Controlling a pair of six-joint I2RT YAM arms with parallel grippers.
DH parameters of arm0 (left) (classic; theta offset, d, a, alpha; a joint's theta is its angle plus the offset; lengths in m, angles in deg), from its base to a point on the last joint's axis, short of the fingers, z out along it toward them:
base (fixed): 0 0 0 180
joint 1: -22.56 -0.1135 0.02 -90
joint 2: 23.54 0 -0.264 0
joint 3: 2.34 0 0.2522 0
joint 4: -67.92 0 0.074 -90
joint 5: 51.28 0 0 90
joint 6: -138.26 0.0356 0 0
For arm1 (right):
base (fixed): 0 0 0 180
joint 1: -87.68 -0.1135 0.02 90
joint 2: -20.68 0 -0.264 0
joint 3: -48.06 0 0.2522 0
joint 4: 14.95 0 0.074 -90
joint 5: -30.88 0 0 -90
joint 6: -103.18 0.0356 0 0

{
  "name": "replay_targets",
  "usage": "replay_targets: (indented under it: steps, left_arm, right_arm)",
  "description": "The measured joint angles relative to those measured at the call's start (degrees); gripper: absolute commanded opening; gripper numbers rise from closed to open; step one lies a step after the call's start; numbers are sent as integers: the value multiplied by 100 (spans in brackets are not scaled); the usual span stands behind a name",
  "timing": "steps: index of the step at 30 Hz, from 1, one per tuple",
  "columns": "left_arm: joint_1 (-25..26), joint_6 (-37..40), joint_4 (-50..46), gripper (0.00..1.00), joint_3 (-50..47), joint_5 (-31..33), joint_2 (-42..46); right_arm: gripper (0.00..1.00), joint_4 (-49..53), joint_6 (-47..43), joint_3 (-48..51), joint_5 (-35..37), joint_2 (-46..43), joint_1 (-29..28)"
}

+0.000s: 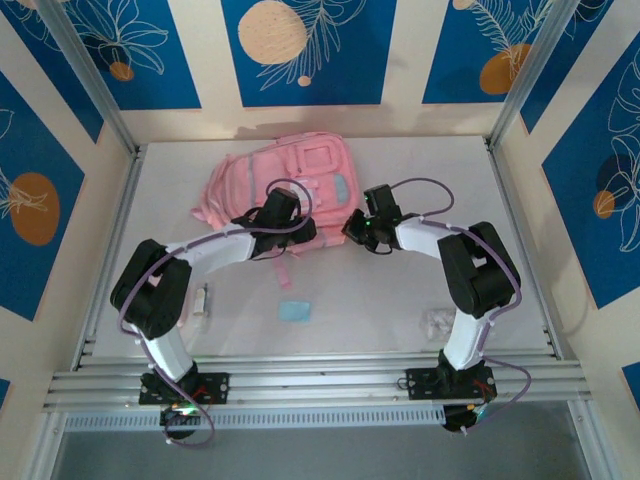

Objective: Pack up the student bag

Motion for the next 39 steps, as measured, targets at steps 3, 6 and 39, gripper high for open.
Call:
replay_targets:
  steps: [3, 6, 39]
  left_arm:
    - [0, -52, 17, 46, -195, 210, 11]
    - [0, -205, 66, 46, -485, 369, 33]
    - [-658, -1379, 1414, 27, -905, 393, -358]
  right_arm:
    - [0, -105, 144, 48, 103, 0, -76]
    - [0, -192, 214, 74, 175, 0, -164]
    - [0, -800, 289, 411, 260, -63, -450]
